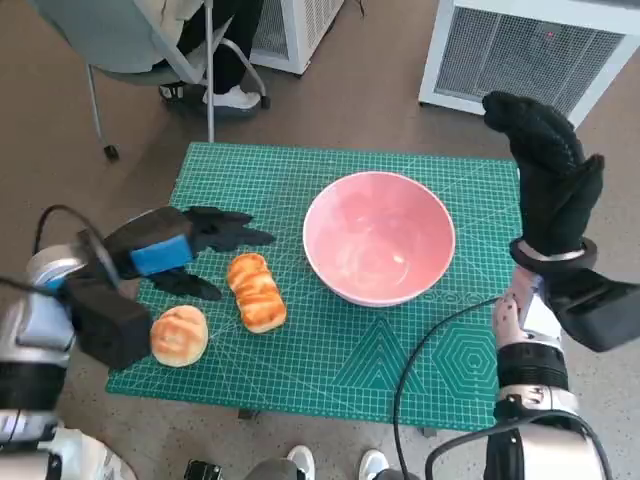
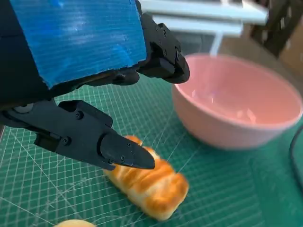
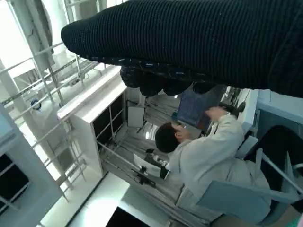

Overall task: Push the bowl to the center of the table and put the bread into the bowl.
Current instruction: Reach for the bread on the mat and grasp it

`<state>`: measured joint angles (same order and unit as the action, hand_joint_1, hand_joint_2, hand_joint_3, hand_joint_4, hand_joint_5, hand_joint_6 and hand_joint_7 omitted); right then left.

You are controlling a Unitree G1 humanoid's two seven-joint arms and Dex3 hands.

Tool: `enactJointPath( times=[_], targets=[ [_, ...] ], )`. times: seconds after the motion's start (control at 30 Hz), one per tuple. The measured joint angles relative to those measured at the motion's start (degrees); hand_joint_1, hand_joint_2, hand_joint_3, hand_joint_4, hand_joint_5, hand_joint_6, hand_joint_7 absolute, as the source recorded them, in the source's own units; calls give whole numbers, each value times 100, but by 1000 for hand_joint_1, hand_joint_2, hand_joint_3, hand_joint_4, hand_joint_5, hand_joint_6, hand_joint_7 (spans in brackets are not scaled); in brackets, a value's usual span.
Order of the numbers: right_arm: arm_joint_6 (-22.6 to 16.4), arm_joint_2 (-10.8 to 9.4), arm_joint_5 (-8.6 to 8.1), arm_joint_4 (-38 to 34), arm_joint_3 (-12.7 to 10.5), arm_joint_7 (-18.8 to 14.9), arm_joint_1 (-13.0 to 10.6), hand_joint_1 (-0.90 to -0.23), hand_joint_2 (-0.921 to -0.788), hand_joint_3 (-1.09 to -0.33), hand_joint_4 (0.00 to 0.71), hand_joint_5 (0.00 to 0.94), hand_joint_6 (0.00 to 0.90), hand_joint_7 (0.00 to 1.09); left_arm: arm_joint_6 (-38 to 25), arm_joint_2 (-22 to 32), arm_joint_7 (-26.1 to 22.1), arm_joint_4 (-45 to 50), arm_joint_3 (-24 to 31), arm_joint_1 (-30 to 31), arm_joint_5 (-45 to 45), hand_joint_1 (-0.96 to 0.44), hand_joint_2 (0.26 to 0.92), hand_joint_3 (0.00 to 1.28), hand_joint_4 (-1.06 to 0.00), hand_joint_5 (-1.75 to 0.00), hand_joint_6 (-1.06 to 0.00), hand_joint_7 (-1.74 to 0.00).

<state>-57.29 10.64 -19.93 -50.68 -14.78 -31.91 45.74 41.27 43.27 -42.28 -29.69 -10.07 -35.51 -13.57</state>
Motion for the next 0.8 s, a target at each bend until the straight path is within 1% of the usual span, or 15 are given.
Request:
enactJointPath(
  times=[0.4, 0.6, 0.8],
  targets=[
    [32, -8, -9, 82, 4, -18, -117, -605, -921, -761, 344, 4, 314, 98, 595, -167, 3, -1000, -622, -529, -575, -168, 764, 4, -365, 0, -482, -18],
    [40, -9, -9, 87, -1, -17, -156, -607, -921, -760, 346, 4, 315, 96, 643, -254, 20, -1395, -781, -735, -718, -139, 769, 5, -346, 0, -475, -9],
    [41, -11, -8, 88, -3, -16, -169, -607, -921, -759, 347, 4, 317, 95, 651, -356, 199, -1666, -954, -821, -1029, -113, 773, 6, -337, 0, -478, -8]
  ],
)
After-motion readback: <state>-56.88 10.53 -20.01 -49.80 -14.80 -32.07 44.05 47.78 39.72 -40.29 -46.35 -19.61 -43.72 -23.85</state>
